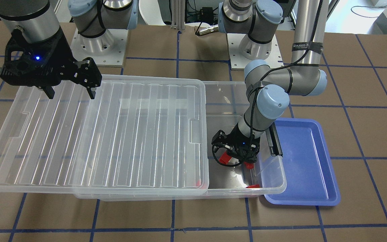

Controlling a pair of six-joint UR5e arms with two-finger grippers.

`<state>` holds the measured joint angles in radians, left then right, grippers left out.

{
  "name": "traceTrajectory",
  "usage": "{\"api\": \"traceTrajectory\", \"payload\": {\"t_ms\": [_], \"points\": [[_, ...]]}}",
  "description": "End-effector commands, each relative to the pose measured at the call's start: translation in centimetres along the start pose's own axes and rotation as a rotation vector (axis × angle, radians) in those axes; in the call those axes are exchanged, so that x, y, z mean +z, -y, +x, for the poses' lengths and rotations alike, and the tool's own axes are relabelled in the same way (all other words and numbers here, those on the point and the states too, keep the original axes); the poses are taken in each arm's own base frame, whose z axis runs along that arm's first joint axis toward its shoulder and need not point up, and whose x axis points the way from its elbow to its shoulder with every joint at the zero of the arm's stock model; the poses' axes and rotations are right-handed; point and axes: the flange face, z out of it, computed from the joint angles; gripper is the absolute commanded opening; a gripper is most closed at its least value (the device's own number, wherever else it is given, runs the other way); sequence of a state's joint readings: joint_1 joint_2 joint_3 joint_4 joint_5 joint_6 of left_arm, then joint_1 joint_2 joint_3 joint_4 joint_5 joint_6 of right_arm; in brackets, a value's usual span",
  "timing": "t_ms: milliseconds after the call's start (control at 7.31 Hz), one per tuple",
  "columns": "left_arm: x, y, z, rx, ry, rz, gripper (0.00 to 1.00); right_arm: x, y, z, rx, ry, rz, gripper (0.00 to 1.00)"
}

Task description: Place red block in blue tray from box

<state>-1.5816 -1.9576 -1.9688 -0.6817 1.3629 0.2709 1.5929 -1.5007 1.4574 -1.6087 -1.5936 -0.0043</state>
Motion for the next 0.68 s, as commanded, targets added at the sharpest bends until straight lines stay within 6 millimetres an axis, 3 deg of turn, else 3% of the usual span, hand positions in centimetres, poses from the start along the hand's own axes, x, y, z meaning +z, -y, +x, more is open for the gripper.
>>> {"api": "traceTrajectory", "payload": {"t_ms": [0,137,274,410,547], "points": [[0.84,0.01,-0.2,0.001,0.001,0.001,0.93,0.1,-0.02,0.18,-0.003,-0.023,-0.003,1.0],[0.78,0.15,-0.24,0.004,0.005,0.009,0.6,0.03,0.11,0.34,-0.001,-0.023,0.0,1.0],[0.44,0.28,-0.22,0.013,0.009,0.019,0.38,0.12,0.15,0.57,0.003,-0.022,-0.002,1.0],[0.4,0.23,-0.21,0.013,0.011,0.019,0.09,0.19,0.13,0.57,0.003,-0.022,-0.003,1.0],[0.35,0.28,-0.23,0.011,0.013,0.02,0.04,0.27,0.12,0.57,0.003,-0.022,-0.005,1.0]]}}
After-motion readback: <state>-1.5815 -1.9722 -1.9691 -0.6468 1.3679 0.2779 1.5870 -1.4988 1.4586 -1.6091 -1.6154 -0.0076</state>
